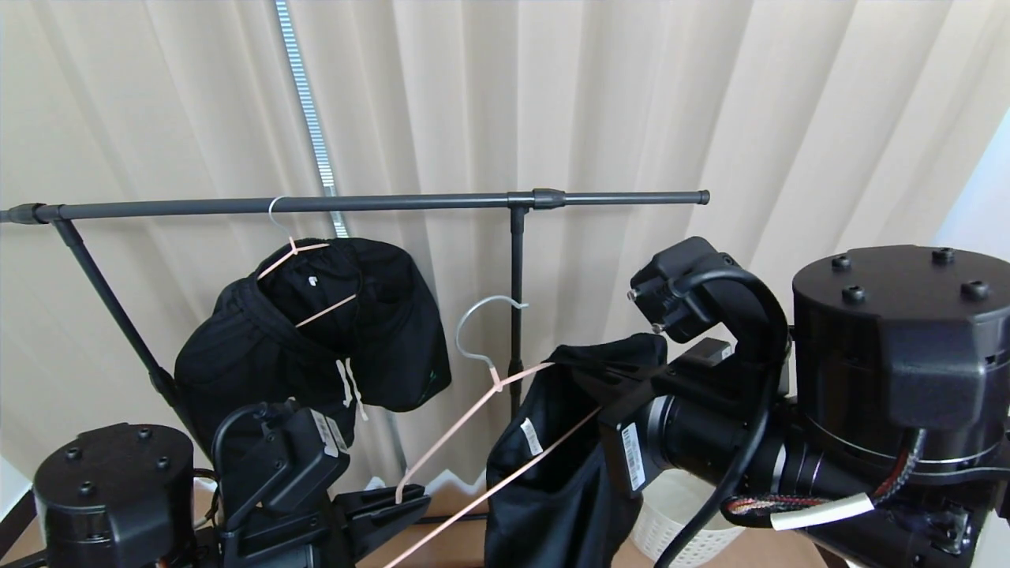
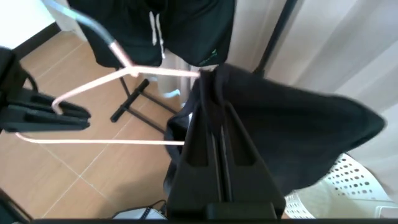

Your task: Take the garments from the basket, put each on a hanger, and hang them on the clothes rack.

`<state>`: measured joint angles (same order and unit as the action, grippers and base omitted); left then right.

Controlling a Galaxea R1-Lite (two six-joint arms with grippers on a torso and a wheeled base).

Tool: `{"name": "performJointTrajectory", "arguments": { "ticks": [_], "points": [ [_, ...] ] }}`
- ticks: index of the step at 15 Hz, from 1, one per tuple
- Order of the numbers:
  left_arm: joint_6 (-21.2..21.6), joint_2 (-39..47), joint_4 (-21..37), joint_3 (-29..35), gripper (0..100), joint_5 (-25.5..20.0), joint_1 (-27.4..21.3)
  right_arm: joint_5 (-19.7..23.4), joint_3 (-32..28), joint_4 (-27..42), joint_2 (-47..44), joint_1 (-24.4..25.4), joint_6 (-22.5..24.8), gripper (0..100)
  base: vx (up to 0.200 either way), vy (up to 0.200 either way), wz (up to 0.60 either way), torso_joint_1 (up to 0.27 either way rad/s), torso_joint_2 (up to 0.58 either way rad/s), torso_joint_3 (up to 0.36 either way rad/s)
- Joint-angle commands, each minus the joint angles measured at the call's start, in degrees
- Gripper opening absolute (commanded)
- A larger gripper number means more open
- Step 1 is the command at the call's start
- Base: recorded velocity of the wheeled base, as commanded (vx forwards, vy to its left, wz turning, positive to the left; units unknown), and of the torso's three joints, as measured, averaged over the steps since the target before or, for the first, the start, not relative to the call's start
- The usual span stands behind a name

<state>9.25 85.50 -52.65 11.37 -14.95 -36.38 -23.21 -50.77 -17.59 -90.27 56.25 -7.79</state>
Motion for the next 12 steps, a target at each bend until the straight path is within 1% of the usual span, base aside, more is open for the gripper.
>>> {"name": "performJointTrajectory", "arguments": {
  "ticks": [1, 2, 3, 4, 6, 7, 9, 11, 12],
  "points": [
    [0.68, -1.31, 0.0, -0.39, 0, 0.0, 0.78, -0.17, -1.35, 0.01, -0.61, -4.22, 0.06, 0, 0.0, 0.0, 0.0, 0.0, 0.0, 0.0],
    [0.68, -1.31, 0.0, -0.39, 0, 0.0, 0.78, -0.17, -1.35, 0.01, -0.61, -4.22, 0.06, 0, 0.0, 0.0, 0.0, 0.0, 0.0, 0.0],
    [1.47, -2.01, 0.0, -0.91, 0, 0.0, 1.31, 0.01, -2.49, 0.01, -1.13, -6.59, 0.06, 0, 0.0, 0.0, 0.0, 0.0, 0.0, 0.0],
    [1.47, -2.27, 0.0, -0.91, 0, 0.0, 1.31, 0.1, -2.75, 0.01, -1.49, -7.2, 0.06, 0, 0.0, 0.0, 0.0, 0.0, 0.0, 0.0],
    [1.47, -2.27, 0.0, -0.56, 0, 0.0, 2.1, 0.18, -2.66, 0.01, -2.54, -7.2, -0.03, 0, 0.0, 0.0, 0.0, 0.0, 0.0, 0.0],
    [1.29, -2.18, 0.0, -0.3, 0, 0.0, 2.28, 0.18, -2.49, 0.01, -2.8, -6.76, -0.12, 0, 0.0, 0.0, 0.0, 0.0, 0.0, 0.0],
    [1.38, -2.01, 0.0, -0.04, 0, 0.0, 2.1, 0.27, -2.14, 0.01, -3.24, -3.95, -0.47, 0, 0.0, 0.0, 0.0, 0.0, 0.0, 0.0],
    [1.29, -1.92, 0.0, -0.04, 0, 0.0, 2.1, 0.27, -1.87, 0.19, -3.24, -1.32, -2.84, 0, 0.0, 0.0, 0.0, 0.0, 0.0, 0.0],
    [1.38, -1.92, 0.0, -0.04, 0, 0.0, 2.01, 0.27, -1.78, 0.19, -3.24, -0.44, -2.93, 0, 0.0, 0.0, 0.0, 0.0, 0.0, 0.0]
  ]
}}
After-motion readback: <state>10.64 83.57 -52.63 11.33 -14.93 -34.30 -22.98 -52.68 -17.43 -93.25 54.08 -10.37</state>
